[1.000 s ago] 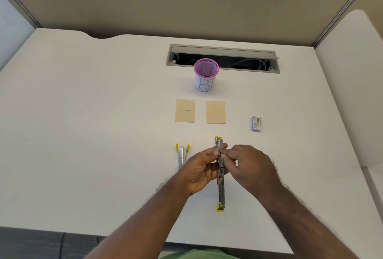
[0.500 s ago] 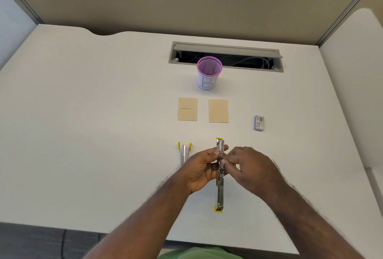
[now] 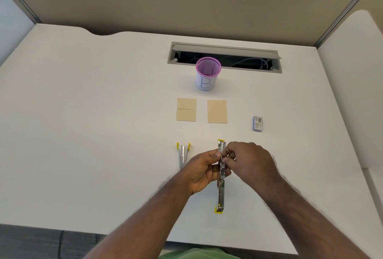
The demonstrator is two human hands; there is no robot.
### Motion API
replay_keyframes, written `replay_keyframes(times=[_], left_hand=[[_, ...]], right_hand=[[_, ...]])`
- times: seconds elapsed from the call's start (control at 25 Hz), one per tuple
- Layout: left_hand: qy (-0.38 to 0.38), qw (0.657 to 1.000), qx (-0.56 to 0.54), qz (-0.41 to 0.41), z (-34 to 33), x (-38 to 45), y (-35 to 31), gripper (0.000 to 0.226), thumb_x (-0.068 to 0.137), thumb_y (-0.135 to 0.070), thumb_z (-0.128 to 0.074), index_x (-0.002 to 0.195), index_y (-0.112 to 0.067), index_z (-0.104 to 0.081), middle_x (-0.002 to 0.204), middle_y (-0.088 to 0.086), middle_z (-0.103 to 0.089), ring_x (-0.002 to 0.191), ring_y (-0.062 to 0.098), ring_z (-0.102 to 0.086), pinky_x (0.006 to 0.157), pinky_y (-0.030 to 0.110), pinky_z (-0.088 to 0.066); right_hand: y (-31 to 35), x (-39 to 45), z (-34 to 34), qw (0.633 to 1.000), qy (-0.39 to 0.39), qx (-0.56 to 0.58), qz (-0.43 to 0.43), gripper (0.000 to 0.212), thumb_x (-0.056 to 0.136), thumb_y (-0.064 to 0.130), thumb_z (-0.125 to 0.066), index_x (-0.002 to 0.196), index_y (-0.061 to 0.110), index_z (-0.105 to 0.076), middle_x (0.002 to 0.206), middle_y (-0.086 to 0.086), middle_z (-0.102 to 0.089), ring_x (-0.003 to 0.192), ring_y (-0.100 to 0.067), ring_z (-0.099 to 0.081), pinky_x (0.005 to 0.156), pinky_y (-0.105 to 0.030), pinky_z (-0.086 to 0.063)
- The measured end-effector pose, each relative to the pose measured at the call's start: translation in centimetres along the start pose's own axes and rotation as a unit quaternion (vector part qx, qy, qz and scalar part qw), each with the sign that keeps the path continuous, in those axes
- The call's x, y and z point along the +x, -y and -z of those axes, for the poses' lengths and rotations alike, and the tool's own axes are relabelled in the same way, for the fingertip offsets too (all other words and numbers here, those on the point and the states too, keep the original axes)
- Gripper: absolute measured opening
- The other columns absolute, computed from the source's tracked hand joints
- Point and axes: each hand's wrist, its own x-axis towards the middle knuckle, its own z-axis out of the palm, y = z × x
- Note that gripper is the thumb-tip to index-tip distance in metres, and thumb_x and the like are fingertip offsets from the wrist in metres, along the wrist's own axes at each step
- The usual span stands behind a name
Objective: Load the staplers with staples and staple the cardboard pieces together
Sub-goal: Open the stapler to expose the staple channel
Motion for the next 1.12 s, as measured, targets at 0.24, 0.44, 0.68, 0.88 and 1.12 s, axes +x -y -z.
replay_keyframes(times=[0.24,0.44,0.68,0.88,1.12], left_hand=[[0.008,1.0,0.011,0.0,0.1,0.2,0.3,0.024,0.102,-0.014,-0.046,0.109,-0.005,-0.067,0.093,0.009,-0.064,0.081,0.023,-0.061,0.083,0.035,-0.058],[-0.002,1.0,0.022,0.009,0.4,0.4,0.6,0.023,0.102,-0.013,-0.046,0.107,-0.007,-0.068,0.089,0.007,-0.066,0.079,0.019,-0.064,0.083,0.035,-0.059],[-0.021,0.998,0.047,0.03,0.7,0.5,1.2,0.024,0.103,-0.012,-0.045,0.111,-0.002,-0.065,0.091,0.011,-0.064,0.076,0.019,-0.065,0.08,0.035,-0.059],[-0.028,0.997,0.05,0.043,0.6,0.6,1.6,0.024,0.103,-0.012,-0.045,0.11,-0.001,-0.065,0.086,0.009,-0.067,0.071,0.017,-0.067,0.073,0.032,-0.059],[-0.039,0.998,0.044,0.038,0.8,0.5,1.8,0.025,0.103,-0.012,-0.044,0.11,-0.001,-0.065,0.084,0.009,-0.068,0.07,0.017,-0.067,0.073,0.031,-0.06]], right_hand=[[0.3,0.7,-0.4,0.999,0.02,-0.009,-0.038,0.005,0.083,0.038,-0.06,0.08,0.034,-0.062,0.082,0.011,-0.069,0.083,-0.015,-0.063,0.069,-0.026,-0.047],[0.5,0.7,-0.8,0.999,0.013,-0.022,-0.042,0.01,0.082,0.038,-0.062,0.082,0.031,-0.069,0.079,0.01,-0.07,0.08,-0.017,-0.066,0.067,-0.026,-0.049],[0.2,0.5,-1.3,0.998,0.047,-0.017,-0.037,0.01,0.08,0.039,-0.062,0.077,0.031,-0.067,0.079,0.009,-0.071,0.08,-0.015,-0.066,0.071,-0.027,-0.053],[-0.6,0.5,-1.0,0.997,0.077,0.004,-0.023,0.007,0.077,0.036,-0.063,0.071,0.032,-0.063,0.08,0.01,-0.07,0.081,-0.013,-0.066,0.075,-0.029,-0.055],[-0.7,0.1,-1.6,0.997,0.067,0.032,-0.026,0.017,0.078,0.036,-0.061,0.063,0.03,-0.06,0.073,0.008,-0.068,0.076,-0.015,-0.065,0.068,-0.027,-0.052]])
